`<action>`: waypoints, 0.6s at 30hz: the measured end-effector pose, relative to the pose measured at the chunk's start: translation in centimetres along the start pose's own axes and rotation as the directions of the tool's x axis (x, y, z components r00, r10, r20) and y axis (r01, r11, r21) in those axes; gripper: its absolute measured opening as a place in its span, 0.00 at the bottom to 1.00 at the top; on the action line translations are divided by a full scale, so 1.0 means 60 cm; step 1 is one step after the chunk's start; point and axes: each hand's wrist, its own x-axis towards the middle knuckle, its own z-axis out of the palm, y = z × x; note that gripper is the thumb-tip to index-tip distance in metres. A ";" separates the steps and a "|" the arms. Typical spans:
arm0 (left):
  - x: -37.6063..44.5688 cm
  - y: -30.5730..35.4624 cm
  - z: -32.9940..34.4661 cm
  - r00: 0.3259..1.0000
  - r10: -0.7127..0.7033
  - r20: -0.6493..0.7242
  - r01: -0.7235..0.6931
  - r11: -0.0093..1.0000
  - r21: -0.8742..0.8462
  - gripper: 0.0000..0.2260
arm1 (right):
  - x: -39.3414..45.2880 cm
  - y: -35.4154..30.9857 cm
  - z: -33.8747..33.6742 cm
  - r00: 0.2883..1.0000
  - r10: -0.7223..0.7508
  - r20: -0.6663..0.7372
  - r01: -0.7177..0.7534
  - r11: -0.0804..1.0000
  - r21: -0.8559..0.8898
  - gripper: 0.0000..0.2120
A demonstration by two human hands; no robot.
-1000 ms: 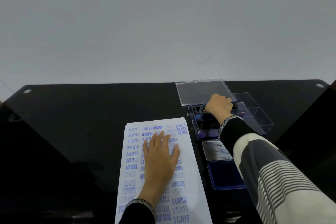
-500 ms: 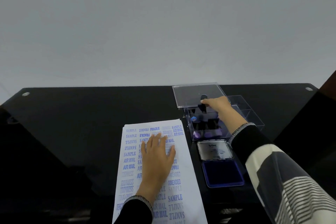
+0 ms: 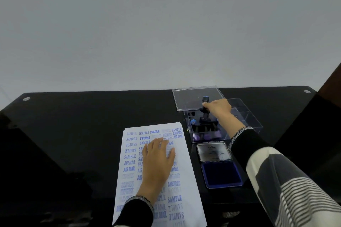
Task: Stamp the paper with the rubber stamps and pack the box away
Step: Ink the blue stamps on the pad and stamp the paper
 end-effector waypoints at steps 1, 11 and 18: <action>0.000 0.000 0.000 1.000 0.003 -0.006 -0.003 1.000 -0.002 0.19 | 0.001 0.005 0.002 1.000 -0.019 0.007 0.019 1.000 0.018 0.19; 0.002 -0.005 0.008 0.992 0.118 -0.046 -0.117 0.993 0.033 0.15 | -0.015 0.015 0.013 0.992 -0.095 0.078 0.113 0.956 -0.271 0.12; 0.009 -0.004 0.008 0.986 0.164 -0.035 -0.158 0.978 0.140 0.15 | -0.027 0.031 0.000 0.975 -0.220 -0.021 0.221 0.974 0.056 0.10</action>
